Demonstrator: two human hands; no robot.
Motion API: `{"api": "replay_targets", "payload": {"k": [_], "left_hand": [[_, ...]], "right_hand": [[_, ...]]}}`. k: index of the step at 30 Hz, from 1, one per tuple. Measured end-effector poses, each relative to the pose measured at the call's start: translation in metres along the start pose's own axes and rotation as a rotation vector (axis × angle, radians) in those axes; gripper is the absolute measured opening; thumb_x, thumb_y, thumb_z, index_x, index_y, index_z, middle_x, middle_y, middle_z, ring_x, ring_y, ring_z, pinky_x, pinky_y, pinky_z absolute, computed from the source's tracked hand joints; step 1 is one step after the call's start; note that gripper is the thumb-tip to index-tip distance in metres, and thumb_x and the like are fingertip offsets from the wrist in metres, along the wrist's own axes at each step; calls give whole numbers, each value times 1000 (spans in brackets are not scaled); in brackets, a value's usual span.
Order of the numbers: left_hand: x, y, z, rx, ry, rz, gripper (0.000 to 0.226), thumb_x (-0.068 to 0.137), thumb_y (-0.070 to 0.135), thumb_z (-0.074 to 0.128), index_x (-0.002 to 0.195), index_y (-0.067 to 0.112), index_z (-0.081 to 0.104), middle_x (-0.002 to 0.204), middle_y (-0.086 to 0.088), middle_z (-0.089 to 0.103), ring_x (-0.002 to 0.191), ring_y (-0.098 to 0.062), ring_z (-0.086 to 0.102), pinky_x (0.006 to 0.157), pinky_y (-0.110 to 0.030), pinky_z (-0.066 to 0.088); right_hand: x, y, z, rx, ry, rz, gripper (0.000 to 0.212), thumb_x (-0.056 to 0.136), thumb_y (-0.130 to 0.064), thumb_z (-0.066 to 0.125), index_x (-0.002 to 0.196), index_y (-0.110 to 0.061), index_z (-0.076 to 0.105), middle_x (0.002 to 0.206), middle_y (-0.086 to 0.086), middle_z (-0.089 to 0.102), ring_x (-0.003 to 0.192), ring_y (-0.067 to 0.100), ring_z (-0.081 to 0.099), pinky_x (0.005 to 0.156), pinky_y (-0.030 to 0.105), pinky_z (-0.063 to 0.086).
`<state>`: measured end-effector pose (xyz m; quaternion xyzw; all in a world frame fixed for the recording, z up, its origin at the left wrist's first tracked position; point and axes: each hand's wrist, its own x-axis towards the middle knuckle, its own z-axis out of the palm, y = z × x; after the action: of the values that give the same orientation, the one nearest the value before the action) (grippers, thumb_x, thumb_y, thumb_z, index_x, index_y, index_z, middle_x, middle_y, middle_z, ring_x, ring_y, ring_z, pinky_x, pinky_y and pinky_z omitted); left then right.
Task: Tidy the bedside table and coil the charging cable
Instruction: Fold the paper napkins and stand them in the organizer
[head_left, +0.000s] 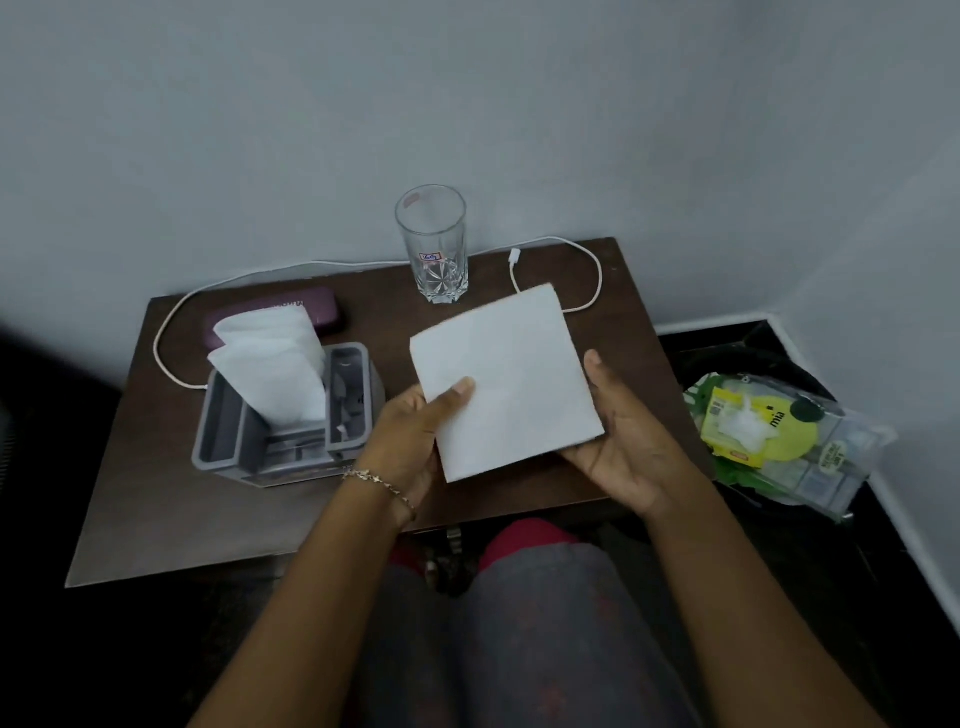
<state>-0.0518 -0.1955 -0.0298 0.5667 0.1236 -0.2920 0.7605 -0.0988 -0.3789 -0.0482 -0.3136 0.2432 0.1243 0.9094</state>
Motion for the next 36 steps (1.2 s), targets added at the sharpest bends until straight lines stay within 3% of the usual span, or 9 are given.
{"api": "replay_targets", "payload": {"k": [4,7,18,20,23,26,29,32,36], "left_hand": [[6,-24,-10,128,131,-63,15,88,14,58,101,9,64,92,-3,71,77,-13,69,63,-25,57],[7,-36,-8,203,193,-95,28,89,9,57,117,4,59,101,-6,67,89,-19,64,73,-30,55],[6,-40,-4,218,283,112,34,85,-1,58,118,11,57,103,-3,67,85,-13,63,74,-25,55],[7,-43,-12,254,320,77,49,83,0,62,129,11,49,114,-10,64,90,-19,61,82,-34,53],[9,-39,-15,405,313,129,82,81,4,67,147,21,20,116,1,57,102,-17,57,88,-34,49],[5,-42,-12,572,263,239,83,81,2,66,147,20,20,139,2,43,123,-12,44,102,-27,38],[-1,-42,-2,718,298,326,80,83,1,62,147,22,19,142,-1,42,122,-7,41,91,-10,33],[-8,-43,11,736,346,366,94,84,-3,57,147,28,-5,135,-7,51,107,-6,51,77,-7,35],[-24,-58,27,716,311,368,97,85,-5,49,140,37,-20,139,-14,48,117,-24,55,75,-6,35]], "right_hand": [[6,6,-13,-387,189,-8,26,90,-10,57,113,-2,63,108,13,70,92,18,70,75,28,59],[4,10,-22,-632,309,-37,29,88,-9,61,116,-4,62,104,9,72,93,21,69,79,32,57],[0,16,1,-865,327,-337,51,86,-3,61,132,-23,49,102,-2,70,87,5,67,75,22,54],[1,17,-5,-824,323,-269,64,87,-2,61,139,-30,38,106,1,69,89,8,66,77,27,53],[5,12,-7,-910,269,-221,50,89,-8,60,131,-33,50,112,1,67,100,12,64,88,36,53],[7,14,-3,-1071,291,-252,36,89,-7,60,120,-24,62,122,-1,63,108,10,58,88,21,48],[5,24,6,-1249,329,-405,33,88,-3,59,116,-19,65,117,-2,64,93,2,57,72,-3,40],[-7,38,19,-1286,328,-540,30,86,-3,61,110,-19,68,103,-7,65,80,-5,55,71,-4,38],[-24,51,28,-1242,306,-605,32,83,2,61,107,-17,69,91,-18,61,76,-16,56,71,-2,40]]}}
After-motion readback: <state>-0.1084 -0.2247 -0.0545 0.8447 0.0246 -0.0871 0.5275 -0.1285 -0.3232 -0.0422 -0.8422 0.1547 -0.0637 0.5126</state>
